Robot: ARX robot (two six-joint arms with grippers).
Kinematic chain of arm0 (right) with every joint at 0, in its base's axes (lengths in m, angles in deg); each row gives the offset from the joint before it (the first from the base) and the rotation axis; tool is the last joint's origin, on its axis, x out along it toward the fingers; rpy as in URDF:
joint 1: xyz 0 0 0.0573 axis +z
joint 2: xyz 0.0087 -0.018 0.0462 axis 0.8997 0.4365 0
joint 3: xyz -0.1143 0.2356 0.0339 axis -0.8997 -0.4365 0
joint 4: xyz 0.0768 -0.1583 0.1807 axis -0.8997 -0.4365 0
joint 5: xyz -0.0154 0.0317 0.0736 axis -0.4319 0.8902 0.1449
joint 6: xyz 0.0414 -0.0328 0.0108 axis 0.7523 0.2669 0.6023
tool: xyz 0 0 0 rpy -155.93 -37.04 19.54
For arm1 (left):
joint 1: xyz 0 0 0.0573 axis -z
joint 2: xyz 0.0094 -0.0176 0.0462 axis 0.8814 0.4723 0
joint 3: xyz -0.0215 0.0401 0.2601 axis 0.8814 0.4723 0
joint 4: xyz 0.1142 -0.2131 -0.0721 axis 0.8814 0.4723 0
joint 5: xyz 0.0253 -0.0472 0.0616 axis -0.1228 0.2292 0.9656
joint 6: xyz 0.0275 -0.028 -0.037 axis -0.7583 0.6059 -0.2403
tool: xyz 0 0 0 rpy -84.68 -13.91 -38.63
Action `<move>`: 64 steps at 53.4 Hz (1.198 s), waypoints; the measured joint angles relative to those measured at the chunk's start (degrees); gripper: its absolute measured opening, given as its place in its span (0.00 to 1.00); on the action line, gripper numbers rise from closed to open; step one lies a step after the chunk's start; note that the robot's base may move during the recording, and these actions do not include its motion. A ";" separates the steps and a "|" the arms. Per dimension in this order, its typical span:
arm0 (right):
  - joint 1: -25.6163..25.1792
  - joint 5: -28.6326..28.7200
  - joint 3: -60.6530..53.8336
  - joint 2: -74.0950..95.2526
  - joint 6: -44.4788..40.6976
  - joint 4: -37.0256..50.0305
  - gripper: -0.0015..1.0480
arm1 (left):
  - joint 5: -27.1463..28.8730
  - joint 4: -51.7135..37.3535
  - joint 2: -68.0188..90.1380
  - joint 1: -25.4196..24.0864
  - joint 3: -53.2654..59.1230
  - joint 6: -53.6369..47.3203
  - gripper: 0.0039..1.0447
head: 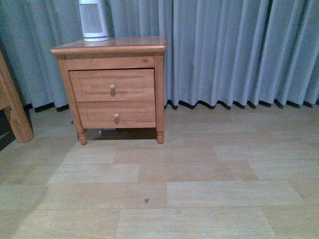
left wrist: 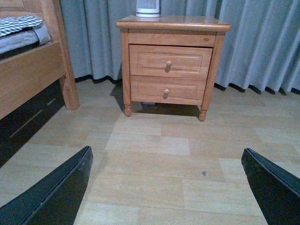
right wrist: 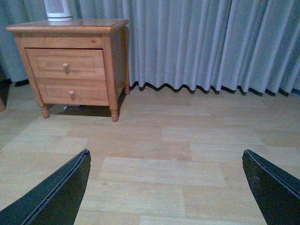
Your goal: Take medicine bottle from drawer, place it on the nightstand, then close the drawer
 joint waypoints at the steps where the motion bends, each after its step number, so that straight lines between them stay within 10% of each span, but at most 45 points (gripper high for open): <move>1: 0.00 0.00 0.00 0.00 0.00 0.00 0.93 | 0.00 0.00 0.00 0.00 0.00 0.00 0.94; 64: 0.00 0.00 0.00 0.00 0.00 -0.02 0.93 | 0.00 0.00 -0.02 0.00 0.00 0.00 0.94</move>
